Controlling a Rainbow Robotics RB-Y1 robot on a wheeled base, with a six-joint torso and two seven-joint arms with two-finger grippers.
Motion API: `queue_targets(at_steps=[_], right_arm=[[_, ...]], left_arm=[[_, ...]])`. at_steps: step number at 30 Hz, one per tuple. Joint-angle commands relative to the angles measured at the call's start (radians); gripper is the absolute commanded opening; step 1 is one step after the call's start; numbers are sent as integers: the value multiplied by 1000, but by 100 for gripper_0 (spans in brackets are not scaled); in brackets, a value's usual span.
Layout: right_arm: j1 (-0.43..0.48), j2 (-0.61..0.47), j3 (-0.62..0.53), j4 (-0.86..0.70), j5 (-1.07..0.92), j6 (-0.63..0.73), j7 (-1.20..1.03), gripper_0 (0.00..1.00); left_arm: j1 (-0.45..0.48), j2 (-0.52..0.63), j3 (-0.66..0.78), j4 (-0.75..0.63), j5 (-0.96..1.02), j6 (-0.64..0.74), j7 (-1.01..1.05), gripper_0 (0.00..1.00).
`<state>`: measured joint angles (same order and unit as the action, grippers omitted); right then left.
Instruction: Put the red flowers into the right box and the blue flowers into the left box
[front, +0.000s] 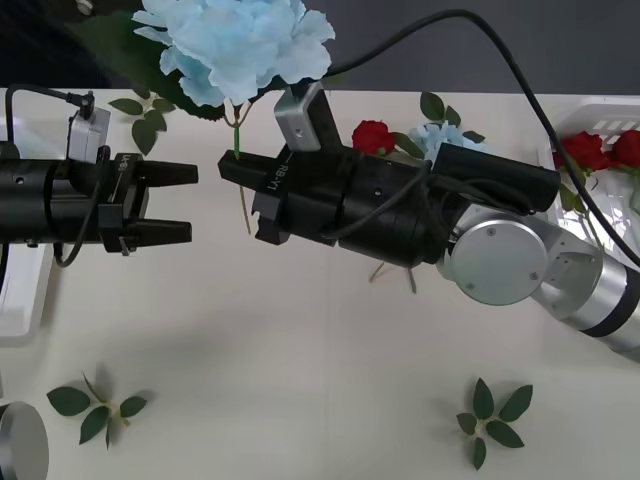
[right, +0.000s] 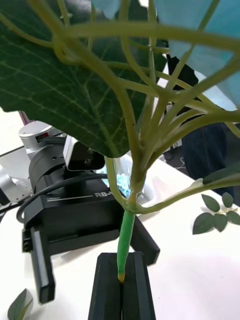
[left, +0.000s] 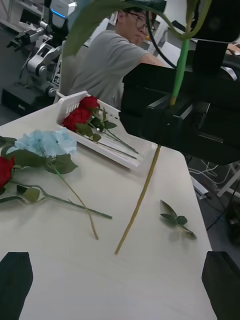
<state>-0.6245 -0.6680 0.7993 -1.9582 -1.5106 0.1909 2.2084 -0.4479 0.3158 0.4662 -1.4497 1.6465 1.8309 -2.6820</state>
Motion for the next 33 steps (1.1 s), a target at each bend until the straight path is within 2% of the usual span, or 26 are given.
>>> queue_targets(at_steps=[1,14,24,25,26,29,30,32,33], right_arm=[[-31,24,-6,-7,16,-2,36,0],[-31,24,-6,-7,20,-2,36,0],[-31,16,-6,-5,20,-2,36,0],[-31,16,-6,-5,18,-2,37,0],[-31,16,-6,-7,20,-7,36,0],[-31,15,-6,-5,18,-8,36,0],[-31,13,-6,-5,20,-8,36,0],[-31,10,-6,-7,18,-8,34,0],[-31,10,-6,-7,18,-8,36,0]], left_arm=[[-18,-9,-29,-21,13,10,-23,100],[-25,-110,-52,-21,-31,-2,-23,100],[-40,-142,-89,-21,-68,-18,-23,99],[-40,-147,-90,-21,-71,-22,-23,89],[-38,-155,-92,-21,-71,-24,-23,66],[-40,-164,-98,-21,-82,-24,-23,35],[-38,-164,-103,-21,-82,-27,-23,20],[-38,-164,-112,-21,-82,-32,-23,4],[-38,-164,-112,-21,-82,-35,-23,1]])
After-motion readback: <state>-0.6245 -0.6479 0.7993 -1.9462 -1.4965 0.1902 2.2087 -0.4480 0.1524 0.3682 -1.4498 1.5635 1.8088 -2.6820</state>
